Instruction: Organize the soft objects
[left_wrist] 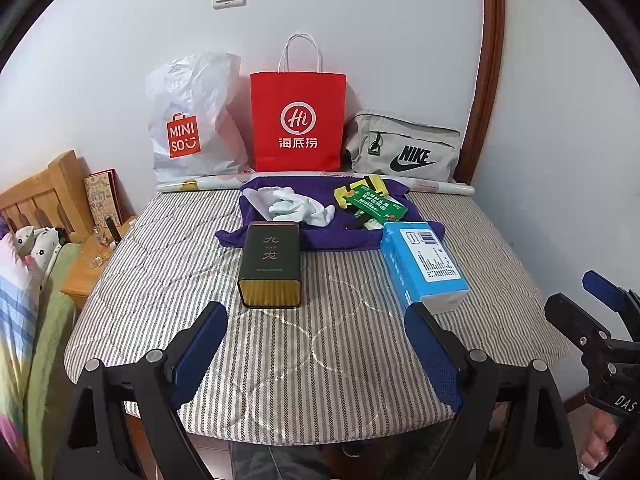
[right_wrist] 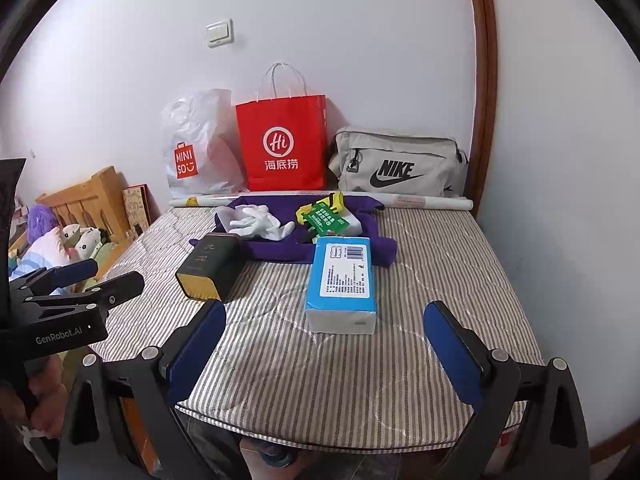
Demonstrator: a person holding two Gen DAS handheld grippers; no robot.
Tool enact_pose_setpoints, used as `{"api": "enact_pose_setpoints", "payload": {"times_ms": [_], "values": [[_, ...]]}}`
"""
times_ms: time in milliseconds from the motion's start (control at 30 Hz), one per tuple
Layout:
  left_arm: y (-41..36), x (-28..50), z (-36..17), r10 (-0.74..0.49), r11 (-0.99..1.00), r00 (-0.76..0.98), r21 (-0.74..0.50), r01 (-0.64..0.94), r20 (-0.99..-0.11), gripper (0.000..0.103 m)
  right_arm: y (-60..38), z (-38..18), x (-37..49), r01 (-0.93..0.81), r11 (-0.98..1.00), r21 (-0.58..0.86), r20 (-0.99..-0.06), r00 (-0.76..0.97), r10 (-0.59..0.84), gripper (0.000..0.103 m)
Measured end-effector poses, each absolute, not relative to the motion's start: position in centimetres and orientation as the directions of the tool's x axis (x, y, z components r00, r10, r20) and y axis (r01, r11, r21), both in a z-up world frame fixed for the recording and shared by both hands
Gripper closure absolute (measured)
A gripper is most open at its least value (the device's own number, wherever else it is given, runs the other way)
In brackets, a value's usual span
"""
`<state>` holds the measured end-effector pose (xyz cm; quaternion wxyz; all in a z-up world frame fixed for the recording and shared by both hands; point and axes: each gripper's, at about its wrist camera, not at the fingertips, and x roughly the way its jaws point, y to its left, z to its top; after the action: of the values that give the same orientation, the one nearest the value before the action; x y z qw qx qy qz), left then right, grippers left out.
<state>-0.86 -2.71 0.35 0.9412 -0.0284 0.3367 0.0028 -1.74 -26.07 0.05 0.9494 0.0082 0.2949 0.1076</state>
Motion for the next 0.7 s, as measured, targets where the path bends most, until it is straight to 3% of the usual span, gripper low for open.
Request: {"api": "enact_pose_setpoints", "payload": {"times_ms": [700], "values": [[-2.94,-1.39,0.77,-0.015,0.999,0.778,-0.049,-0.021,-0.629,0.013,-26.09,0.28,-2.23,-0.202,0.976,0.08,-0.551,0.807,0.212,0.005]]}}
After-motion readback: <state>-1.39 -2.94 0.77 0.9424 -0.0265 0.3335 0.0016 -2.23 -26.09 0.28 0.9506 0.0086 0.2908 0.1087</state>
